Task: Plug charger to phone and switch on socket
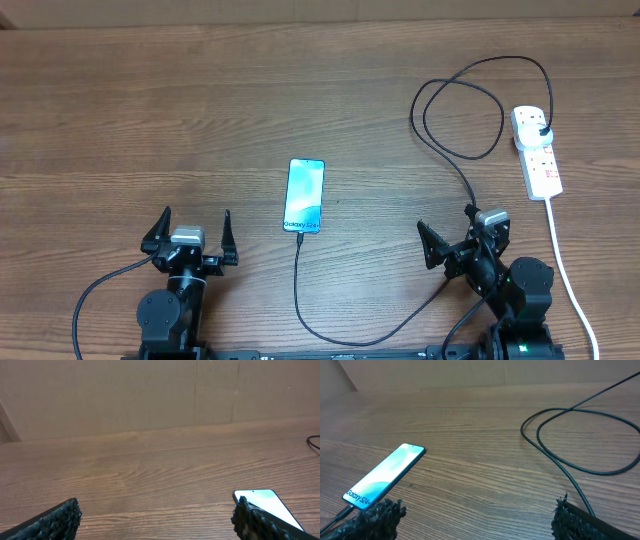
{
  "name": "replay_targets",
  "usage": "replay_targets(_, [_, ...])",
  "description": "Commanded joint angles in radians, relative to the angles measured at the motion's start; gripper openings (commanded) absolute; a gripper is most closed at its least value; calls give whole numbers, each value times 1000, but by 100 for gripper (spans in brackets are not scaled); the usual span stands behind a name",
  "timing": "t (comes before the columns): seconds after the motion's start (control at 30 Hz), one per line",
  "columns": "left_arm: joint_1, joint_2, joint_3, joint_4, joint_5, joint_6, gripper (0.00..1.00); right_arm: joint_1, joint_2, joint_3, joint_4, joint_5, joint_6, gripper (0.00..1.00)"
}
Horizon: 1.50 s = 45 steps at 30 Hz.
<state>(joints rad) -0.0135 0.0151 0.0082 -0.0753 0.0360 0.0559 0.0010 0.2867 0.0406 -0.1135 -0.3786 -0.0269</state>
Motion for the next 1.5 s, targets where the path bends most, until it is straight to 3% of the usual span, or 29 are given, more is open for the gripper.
replay_targets(0.0, [-6,-11,-3,-1,-3,15,100,6,-21,-9,3,-3,-8,100])
replay_targets(0.47, [-6,-11,-3,-1,-3,15,100,42,-281,-9,1,4,-8,100])
replay_targets(0.67, [-6,-11,-4,-1,-2,16,100,73,-285,-9,-1,23,-10,100])
replay_targets(0.93, [-6,-11,-3,-1,-3,15,100,73,-285,-9,-1,11,-113,100])
replay_targets(1.47, [-6,-11,-3,-1,-3,15,100,72,-285,-9,3,14,-113,100])
